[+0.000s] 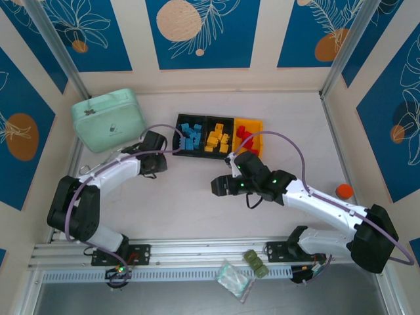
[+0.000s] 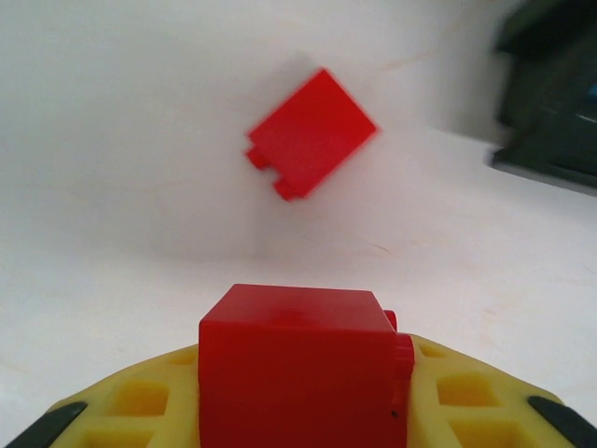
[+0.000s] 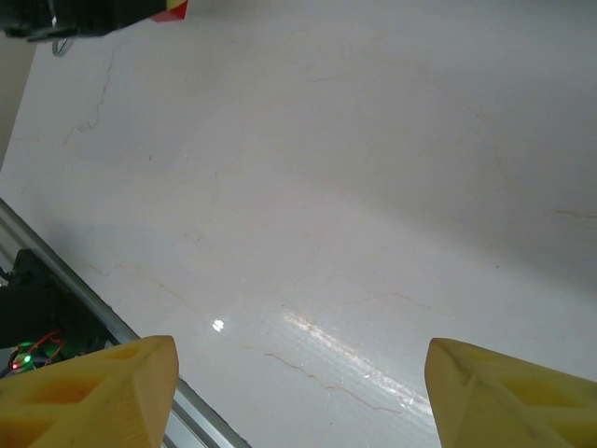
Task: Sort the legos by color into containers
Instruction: Pick up the lego from the middle-left of the table, then place the lego in the container.
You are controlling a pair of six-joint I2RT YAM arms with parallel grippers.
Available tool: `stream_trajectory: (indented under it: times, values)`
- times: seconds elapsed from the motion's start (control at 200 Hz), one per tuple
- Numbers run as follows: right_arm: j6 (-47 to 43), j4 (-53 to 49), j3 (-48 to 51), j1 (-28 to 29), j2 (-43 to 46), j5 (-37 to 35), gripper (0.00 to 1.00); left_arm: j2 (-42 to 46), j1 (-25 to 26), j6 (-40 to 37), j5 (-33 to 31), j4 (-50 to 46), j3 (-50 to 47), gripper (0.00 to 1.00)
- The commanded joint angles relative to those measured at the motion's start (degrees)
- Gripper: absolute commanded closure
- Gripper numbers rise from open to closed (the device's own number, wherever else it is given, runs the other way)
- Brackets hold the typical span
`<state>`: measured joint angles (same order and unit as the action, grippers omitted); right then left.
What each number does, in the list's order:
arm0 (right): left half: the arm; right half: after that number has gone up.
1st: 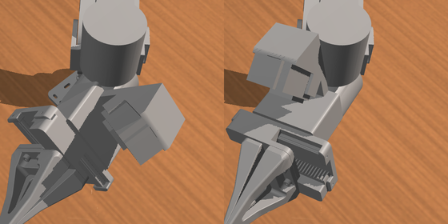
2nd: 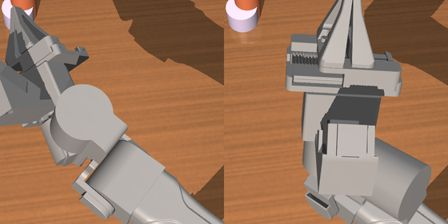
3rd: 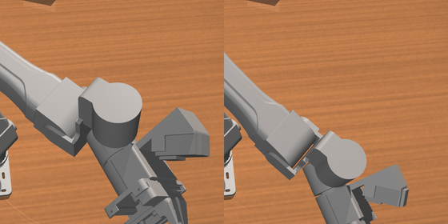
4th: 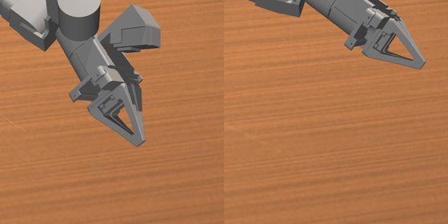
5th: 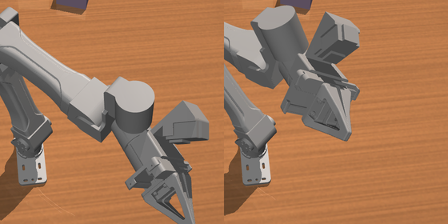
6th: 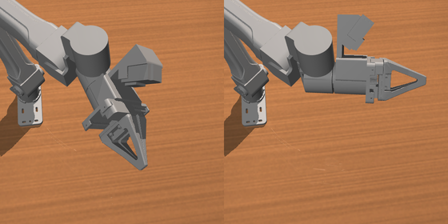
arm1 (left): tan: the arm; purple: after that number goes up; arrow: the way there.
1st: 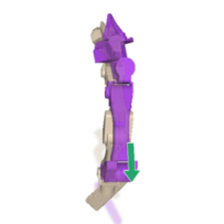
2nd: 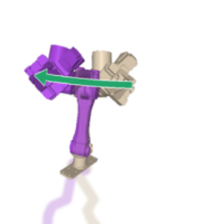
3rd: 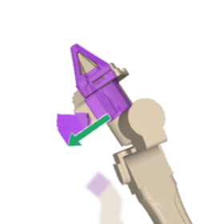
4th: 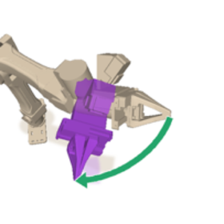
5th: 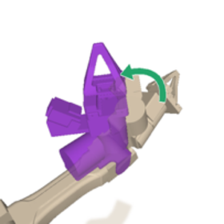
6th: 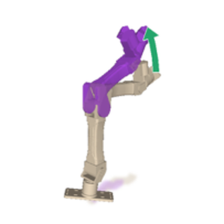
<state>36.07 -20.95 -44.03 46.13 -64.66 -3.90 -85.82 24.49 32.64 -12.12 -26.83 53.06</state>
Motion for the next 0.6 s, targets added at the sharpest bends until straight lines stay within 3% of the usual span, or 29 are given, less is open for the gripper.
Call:
stream_trajectory:
  times: [0.0,0.33,0.595]
  values:
    - [0.8,-2.8,0.1,-2.0,3.5,-2.2,0.29,0.8,3.6,0.6,2.4,-2.9,3.0,0.69]
    - [3.2,-12.5,3.3,-12.3,14.3,-4.5,0.29,-9.8,16.5,1.6,3.9,-4.4,17.4,0.68]
    - [3.3,-19.5,4.3,-20.4,19.6,-4.3,0.30,-20.1,22.7,0.4,5.3,-6.9,31.8,0.68]
